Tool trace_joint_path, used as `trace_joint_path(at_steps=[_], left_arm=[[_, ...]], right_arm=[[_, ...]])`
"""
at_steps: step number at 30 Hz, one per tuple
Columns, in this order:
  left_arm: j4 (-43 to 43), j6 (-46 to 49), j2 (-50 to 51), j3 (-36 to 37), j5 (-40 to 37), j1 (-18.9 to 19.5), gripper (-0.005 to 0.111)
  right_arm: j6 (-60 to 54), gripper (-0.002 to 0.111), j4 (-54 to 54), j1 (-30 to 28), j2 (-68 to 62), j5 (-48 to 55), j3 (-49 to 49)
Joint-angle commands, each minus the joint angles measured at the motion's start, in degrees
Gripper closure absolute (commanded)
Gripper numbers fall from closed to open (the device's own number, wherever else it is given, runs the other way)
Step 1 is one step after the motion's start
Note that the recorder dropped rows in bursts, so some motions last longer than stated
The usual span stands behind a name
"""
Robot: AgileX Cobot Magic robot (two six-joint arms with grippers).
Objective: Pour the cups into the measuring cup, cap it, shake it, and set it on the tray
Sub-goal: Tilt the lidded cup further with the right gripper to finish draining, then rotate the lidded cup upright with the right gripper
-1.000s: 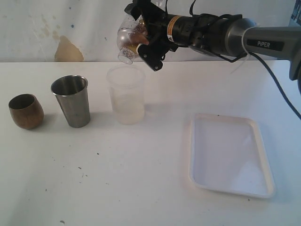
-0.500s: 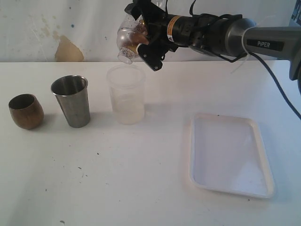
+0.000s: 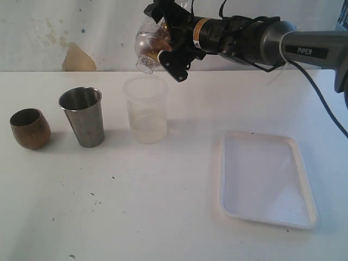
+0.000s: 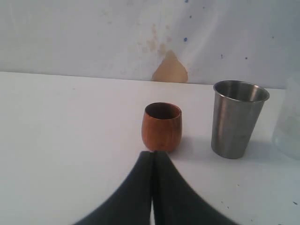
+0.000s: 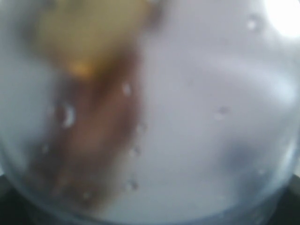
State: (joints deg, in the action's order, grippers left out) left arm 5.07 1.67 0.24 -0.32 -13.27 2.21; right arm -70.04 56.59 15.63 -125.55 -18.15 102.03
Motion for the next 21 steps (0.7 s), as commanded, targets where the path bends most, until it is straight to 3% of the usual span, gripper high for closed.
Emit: trace_joint_path(at_steps=[1, 21], left_arm=[[0.3, -0.1, -0.2, 0.3, 0.3, 0.0, 0.107], [0.3, -0.1, -0.2, 0.3, 0.3, 0.0, 0.107]], right_arm=[[0.5, 0.108, -0.5, -0.2, 0.9, -1.5, 0.8], [9.0, 0.108, -0.6, -0.2, 0.9, -1.3, 0.8]])
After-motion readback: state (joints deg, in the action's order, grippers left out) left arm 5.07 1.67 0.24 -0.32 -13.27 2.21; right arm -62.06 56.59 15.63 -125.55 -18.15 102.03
